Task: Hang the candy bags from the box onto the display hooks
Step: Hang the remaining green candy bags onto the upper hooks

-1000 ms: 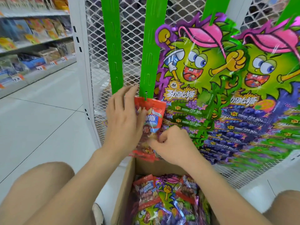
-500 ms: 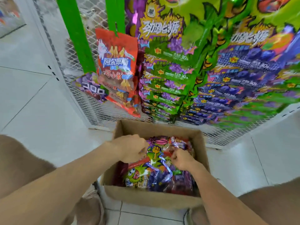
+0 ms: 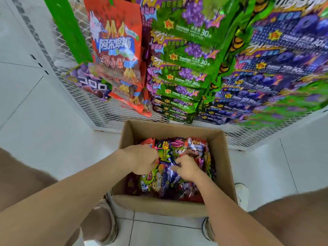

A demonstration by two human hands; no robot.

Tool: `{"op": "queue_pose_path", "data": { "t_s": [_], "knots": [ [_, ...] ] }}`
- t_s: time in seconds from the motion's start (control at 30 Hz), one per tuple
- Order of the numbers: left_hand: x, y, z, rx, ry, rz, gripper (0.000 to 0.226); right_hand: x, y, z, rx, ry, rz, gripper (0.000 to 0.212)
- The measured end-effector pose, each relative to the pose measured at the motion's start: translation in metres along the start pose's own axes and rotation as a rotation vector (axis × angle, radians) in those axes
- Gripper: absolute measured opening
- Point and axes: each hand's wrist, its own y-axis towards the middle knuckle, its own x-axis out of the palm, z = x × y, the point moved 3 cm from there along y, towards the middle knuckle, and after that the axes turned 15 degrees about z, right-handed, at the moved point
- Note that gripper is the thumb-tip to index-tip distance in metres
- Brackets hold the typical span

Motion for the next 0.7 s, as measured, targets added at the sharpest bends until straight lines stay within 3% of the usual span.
{"op": "queue_pose_path", "data": {
  "t_s": [0.1, 0.13, 0.2, 0.3, 0.37, 0.43, 0.53, 0.63, 0.7],
  "knots": [
    [-0.010, -0.003, 0.001, -0.023, -0.046, 0.000, 0.026, -0.043, -0.002, -0.019, -0.046, 0.075, 0.088, 0.030],
    [-0.013, -0.004, 0.002, -0.037, -0.051, 0.024, 0.027, -0.058, -0.003, -0.023, -0.054, 0.067, 0.121, 0.031],
    [-0.020, -0.008, 0.003, -0.084, -0.053, 0.060, 0.032, -0.090, -0.013, -0.038, -0.139, -0.052, 0.151, 0.032],
    [-0.038, -0.018, 0.009, -0.164, -0.081, 0.156, 0.063, -0.135, -0.033, -0.062, -0.324, -0.325, 0.127, 0.004],
    [-0.050, -0.024, 0.011, -0.216, -0.163, 0.220, 0.084, -0.161, -0.045, -0.073, -0.391, -0.386, 0.124, 0.012],
    [-0.064, -0.030, 0.010, -0.237, -0.260, 0.298, 0.090, -0.186, -0.055, -0.079, -0.435, -0.318, 0.120, 0.014],
    [-0.088, -0.038, 0.004, -0.266, -0.575, 0.510, 0.079, -0.221, -0.078, -0.094, -0.493, -0.131, 0.083, 0.026],
    [-0.117, -0.052, -0.002, -0.242, -0.864, 0.800, 0.027, -0.244, -0.108, -0.103, -0.505, 0.103, 0.013, 0.026],
    [-0.137, -0.064, 0.000, -0.202, -0.930, 0.857, 0.039, -0.254, -0.124, -0.105, -0.475, 0.212, 0.030, 0.026]
  ]
}}
